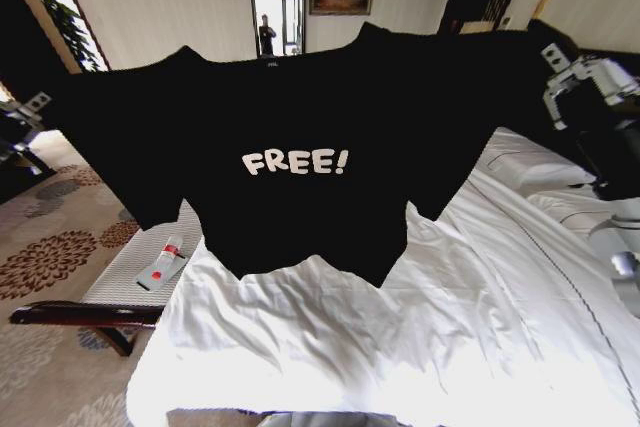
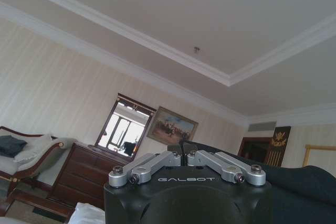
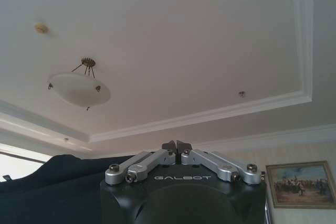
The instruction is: Fold the clothes on the bed.
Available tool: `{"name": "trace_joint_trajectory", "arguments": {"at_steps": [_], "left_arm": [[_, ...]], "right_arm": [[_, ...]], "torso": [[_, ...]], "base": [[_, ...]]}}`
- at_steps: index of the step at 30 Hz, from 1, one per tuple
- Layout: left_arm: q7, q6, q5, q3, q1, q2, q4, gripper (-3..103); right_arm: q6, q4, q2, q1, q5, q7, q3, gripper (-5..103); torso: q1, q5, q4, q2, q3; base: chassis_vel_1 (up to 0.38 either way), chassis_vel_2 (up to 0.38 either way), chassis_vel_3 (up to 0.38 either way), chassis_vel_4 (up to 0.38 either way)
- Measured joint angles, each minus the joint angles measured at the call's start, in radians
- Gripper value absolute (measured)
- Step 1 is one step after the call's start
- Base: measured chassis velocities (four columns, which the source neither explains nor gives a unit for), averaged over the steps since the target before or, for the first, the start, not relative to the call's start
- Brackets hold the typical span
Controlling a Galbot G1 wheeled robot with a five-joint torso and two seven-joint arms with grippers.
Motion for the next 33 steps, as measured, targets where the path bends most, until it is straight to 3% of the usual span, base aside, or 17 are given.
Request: {"name": "trace_joint_trajectory", "arguments": {"at_steps": [1,3,7,10,13,17,18,19,20,22,23,27,28,32,33], "left_arm": [[0.0,0.0,0.0,0.0,0.0,0.0,0.0,1],[-0.021,0.0,-0.079,-0.087,0.008,0.031,0.0,1],[-0.028,0.0,-0.106,-0.134,0.002,0.062,0.0,1],[-0.031,-0.002,-0.126,-0.186,-0.008,0.105,0.0,1],[-0.032,-0.002,-0.147,-0.213,-0.014,0.132,0.001,1],[-0.036,0.004,-0.142,-0.188,-0.018,0.134,0.001,1],[-0.041,0.017,-0.114,-0.111,-0.026,0.125,0.001,1],[-0.045,0.039,-0.039,0.031,-0.042,0.106,0.002,1],[-0.046,0.06,0.015,0.122,-0.04,0.094,0.002,1],[-0.056,0.099,0.154,0.357,-0.044,0.073,0.004,1],[-0.056,0.099,0.154,0.357,-0.044,0.073,0.004,1],[-0.049,0.138,0.412,0.754,-0.086,0.055,0.041,1],[-0.049,0.138,0.412,0.754,-0.086,0.055,0.041,1],[-0.011,0.135,0.663,1.01,-0.15,0.024,0.204,1],[-0.011,0.135,0.663,1.01,-0.15,0.024,0.204,1]], "right_arm": [[0.0,0.0,0.0,0.0,0.0,0.0,0.0,0],[0.001,0.0,0.01,-0.048,0.011,-0.01,0.078,0],[-0.004,0.0,-0.017,-0.049,0.05,-0.005,0.137,0],[-0.028,0.0,-0.094,-0.037,0.138,0.019,0.248,0],[-0.061,0.0,-0.144,-0.028,0.196,0.046,0.312,0],[-0.08,0.0,-0.153,-0.022,0.188,0.069,0.3,0],[-0.099,0.0,-0.148,-0.018,0.147,0.1,0.243,0],[-0.128,-0.001,-0.126,-0.047,0.105,0.139,0.159,0],[-0.144,-0.001,-0.113,-0.063,0.083,0.16,0.1,0],[-0.19,-0.004,-0.086,-0.051,0.008,0.197,-0.114,0],[-0.19,-0.004,-0.086,-0.051,0.008,0.197,-0.114,0],[-0.238,-0.096,-0.041,0.009,-0.096,0.236,-0.505,0],[-0.238,-0.096,-0.041,0.009,-0.096,0.236,-0.505,0],[-0.217,-0.261,0.02,0.094,-0.255,0.197,-0.799,0],[-0.217,-0.261,0.02,0.094,-0.255,0.197,-0.799,0]], "torso": [[0.0,0.0,0.0,0.0,0.0],[0.0,0.0004,-0.0004,0.0,0.0],[0.0,0.0005,-0.0005,0.0,0.0],[0.0,0.0001,0.0,0.0,0.0],[0.0,0.0,-0.0001,0.0,0.0],[0.0,0.0,0.0001,0.0,0.0],[0.0,0.0003,0.0001,0.0,0.0],[0.0,0.0001,0.0002,0.0,0.0],[0.0,0.0001,-0.0012,0.0,0.0],[0.0,0.0002,-0.0009,0.0,0.0],[0.0,0.0002,-0.0009,0.0,0.0],[0.0,0.0003,0.0004,0.0,0.0],[0.0,0.0003,0.0004,0.0,0.0],[0.0,0.0005,-0.0002,0.0,0.0],[0.0,0.0005,-0.0002,0.0,0.0]], "base": [[0.0,0.0,0.0,0.0],[0.0,0.0,0.0,0.0],[0.0,0.0,0.0,0.0],[0.0,0.0,0.0,0.0],[0.0,0.0,0.0,0.0],[0.0,0.0,0.0,0.0],[0.0,0.0,0.0,0.0],[0.0,0.0,0.0,0.0],[0.0,0.0,0.0,0.0],[0.0,0.0,0.0,0.0],[0.0,0.0,0.0,0.0],[0.0,0.0,0.0,0.0],[0.0,0.0,0.0,0.0],[0.0,0.0,0.0,0.0],[0.0,0.0,0.0,0.0]]}}
